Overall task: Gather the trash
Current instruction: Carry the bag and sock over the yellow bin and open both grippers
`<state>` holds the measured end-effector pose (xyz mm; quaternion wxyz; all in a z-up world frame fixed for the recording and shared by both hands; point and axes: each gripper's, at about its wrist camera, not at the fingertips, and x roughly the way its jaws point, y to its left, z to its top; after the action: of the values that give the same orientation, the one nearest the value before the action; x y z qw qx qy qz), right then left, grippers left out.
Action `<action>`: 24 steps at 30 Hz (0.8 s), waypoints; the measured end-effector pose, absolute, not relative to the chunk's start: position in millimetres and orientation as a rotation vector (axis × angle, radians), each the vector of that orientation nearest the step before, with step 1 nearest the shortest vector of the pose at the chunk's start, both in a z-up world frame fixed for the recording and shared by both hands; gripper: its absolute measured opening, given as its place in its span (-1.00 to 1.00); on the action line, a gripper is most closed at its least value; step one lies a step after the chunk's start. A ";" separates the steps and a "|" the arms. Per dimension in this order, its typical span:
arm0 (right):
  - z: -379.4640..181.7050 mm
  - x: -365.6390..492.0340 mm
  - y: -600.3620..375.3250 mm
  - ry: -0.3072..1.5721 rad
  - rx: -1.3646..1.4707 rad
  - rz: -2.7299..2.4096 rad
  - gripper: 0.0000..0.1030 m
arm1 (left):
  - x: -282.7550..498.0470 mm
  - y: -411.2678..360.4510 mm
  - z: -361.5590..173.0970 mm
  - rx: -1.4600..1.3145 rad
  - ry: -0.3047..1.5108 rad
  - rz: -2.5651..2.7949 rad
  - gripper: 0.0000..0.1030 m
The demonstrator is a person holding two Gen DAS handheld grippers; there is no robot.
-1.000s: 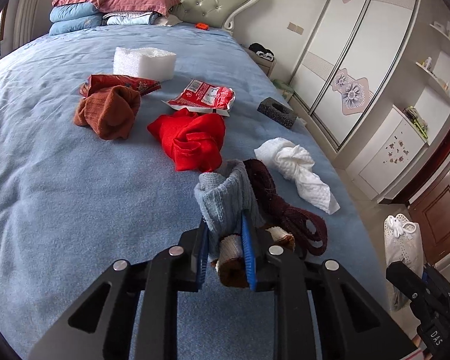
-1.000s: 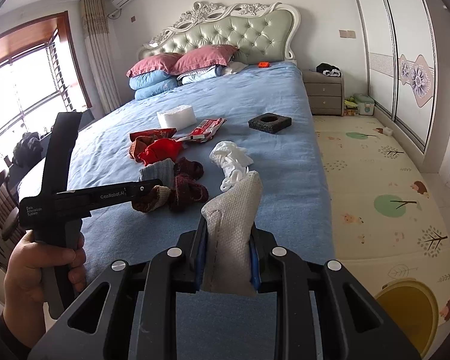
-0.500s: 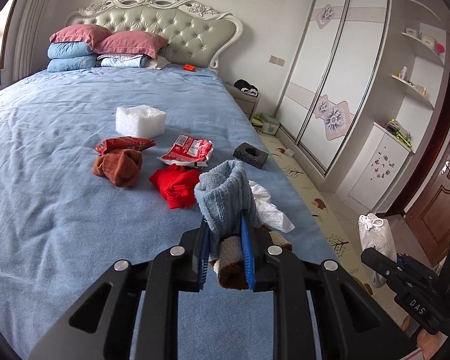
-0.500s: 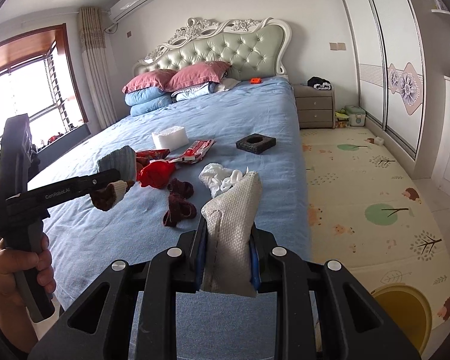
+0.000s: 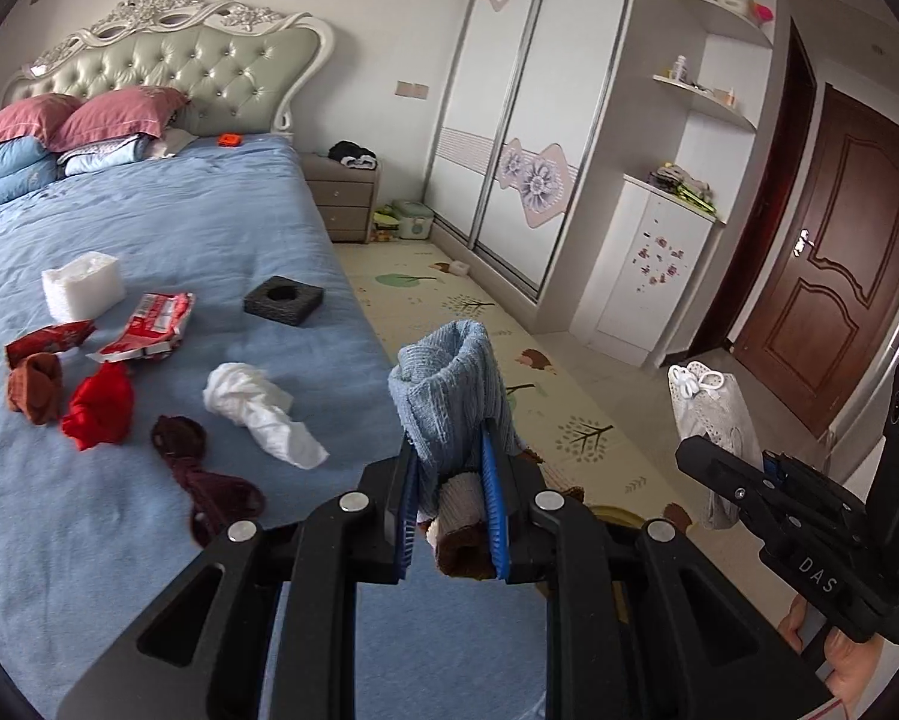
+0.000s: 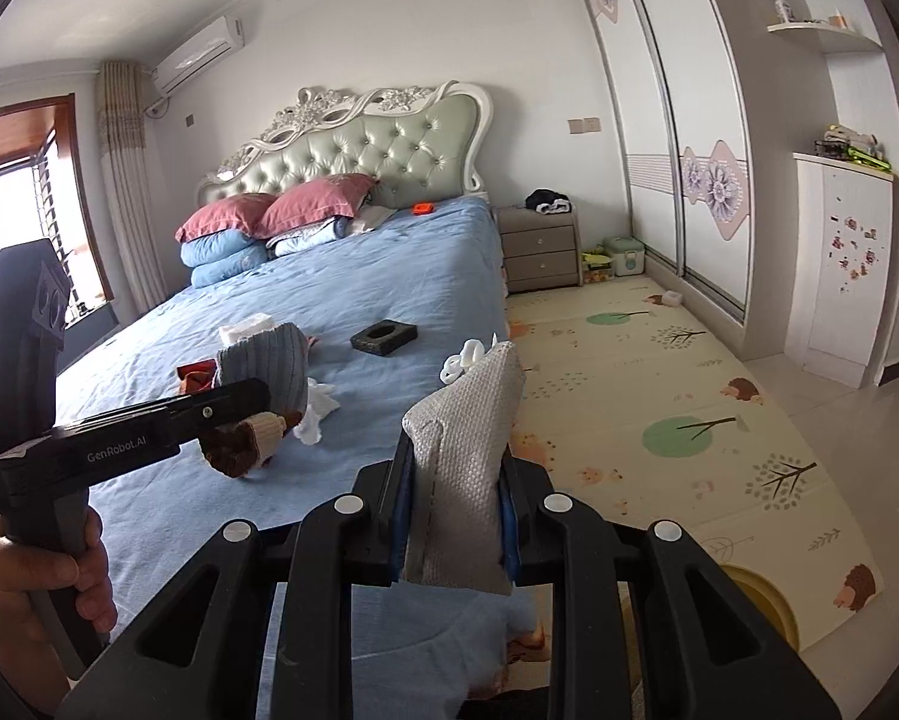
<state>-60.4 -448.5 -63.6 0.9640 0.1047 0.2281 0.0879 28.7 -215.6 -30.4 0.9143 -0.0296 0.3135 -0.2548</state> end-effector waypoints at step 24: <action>-196.0 -84.5 -618.8 0.778 0.357 -0.142 -0.47 | 55.1 -446.4 -170.5 0.130 1.081 -0.869 -0.60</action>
<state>-84.5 -618.8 -196.0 0.9074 0.1730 0.3768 -0.0690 55.1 -446.4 -170.5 0.7672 0.0600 0.4977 -0.4000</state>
